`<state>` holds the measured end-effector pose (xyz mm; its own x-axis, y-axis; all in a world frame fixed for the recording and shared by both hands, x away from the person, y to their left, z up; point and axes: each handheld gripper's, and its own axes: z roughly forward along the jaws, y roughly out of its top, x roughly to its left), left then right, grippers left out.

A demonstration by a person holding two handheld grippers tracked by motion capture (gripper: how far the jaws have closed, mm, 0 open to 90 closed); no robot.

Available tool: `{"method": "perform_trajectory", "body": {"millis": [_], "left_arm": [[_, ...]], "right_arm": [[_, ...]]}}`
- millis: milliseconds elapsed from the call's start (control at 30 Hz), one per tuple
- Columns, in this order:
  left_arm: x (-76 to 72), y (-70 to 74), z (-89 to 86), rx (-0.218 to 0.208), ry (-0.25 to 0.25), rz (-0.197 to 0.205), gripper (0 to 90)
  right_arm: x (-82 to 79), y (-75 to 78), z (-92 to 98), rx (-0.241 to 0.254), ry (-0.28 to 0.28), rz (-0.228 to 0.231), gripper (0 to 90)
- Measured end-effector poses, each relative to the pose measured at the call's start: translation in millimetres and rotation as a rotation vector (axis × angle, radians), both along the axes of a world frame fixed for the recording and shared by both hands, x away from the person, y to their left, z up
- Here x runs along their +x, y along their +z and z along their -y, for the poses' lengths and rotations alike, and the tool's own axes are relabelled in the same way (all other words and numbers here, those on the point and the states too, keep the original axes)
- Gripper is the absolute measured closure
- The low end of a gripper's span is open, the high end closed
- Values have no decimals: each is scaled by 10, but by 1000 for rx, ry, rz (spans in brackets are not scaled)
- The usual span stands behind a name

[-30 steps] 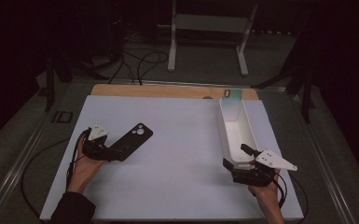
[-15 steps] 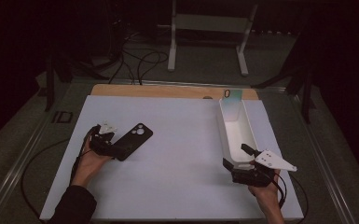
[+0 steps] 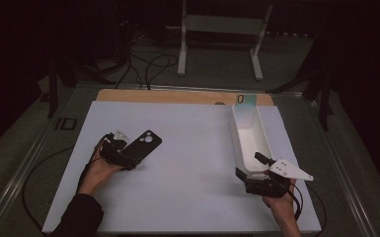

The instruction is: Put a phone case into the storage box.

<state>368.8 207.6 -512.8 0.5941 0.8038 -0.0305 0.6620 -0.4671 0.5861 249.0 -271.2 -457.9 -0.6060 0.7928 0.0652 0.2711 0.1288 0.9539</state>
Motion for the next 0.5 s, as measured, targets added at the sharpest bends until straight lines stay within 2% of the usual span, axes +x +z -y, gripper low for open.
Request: {"method": "perform_trajectory", "body": {"millis": [100, 200, 300, 500], "left_arm": [[22, -33, 16, 37, 1, -31, 52], [36, -63, 24, 49, -2, -55, 58], [46, -54, 22, 53, -1, -62, 72], [74, -28, 56, 88, -7, -95, 94]], "right_arm": [[1, -1, -2, -1, 2, 1, 93], [3, -2, 0, 0, 2, 1, 93], [5, -3, 2, 2, 3, -1, 93], [5, 2, -1, 6, 7, -6, 93]]}}
